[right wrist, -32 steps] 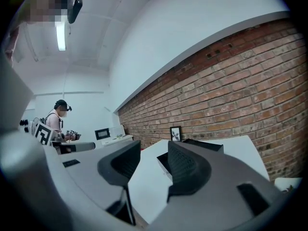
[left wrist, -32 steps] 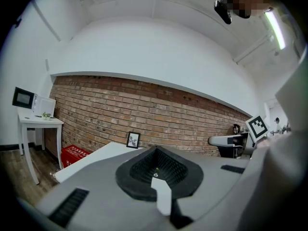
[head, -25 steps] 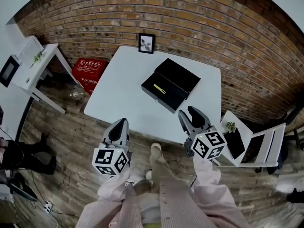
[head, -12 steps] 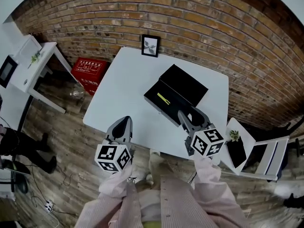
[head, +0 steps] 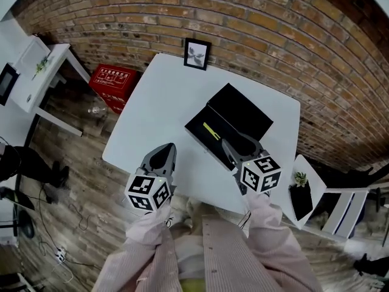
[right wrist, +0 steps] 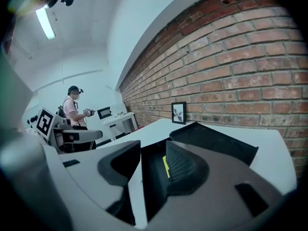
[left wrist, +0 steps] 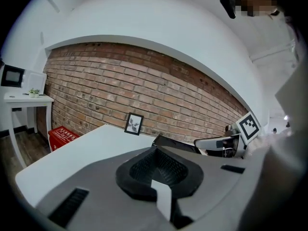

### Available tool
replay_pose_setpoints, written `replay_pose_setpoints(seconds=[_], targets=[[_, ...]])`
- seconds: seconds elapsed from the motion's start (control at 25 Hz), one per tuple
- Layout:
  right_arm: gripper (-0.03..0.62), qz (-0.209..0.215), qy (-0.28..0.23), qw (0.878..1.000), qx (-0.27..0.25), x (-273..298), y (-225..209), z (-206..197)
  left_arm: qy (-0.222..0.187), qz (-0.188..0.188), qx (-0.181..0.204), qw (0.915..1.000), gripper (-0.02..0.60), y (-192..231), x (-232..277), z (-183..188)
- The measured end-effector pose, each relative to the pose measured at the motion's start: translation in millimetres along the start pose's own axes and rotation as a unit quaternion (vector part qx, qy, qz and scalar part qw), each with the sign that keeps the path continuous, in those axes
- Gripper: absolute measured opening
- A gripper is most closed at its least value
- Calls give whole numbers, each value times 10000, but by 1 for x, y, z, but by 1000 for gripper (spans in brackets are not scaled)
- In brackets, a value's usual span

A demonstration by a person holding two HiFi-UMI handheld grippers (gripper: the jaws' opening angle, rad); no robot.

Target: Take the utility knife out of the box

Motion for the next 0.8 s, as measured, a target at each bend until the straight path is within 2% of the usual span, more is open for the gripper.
replay_pose_setpoints(seconds=[0.52, 0.8], targets=[[167, 228, 1141, 9931, -111, 59, -15, -19, 477, -103, -197, 9986, -8, 14, 52, -15], [167, 120, 1632, 9863, -228, 79, -19, -35, 711, -243, -261, 9968, -8, 16, 67, -29]])
Point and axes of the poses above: the fingertips, and each gripper's own axes: x forward along the fingers, y to its left, z out of its top, the point moved 1 cm from there along -x, backward along the fingers, and after that the axes turned 14 degrees about x, right-handed, at the moved point
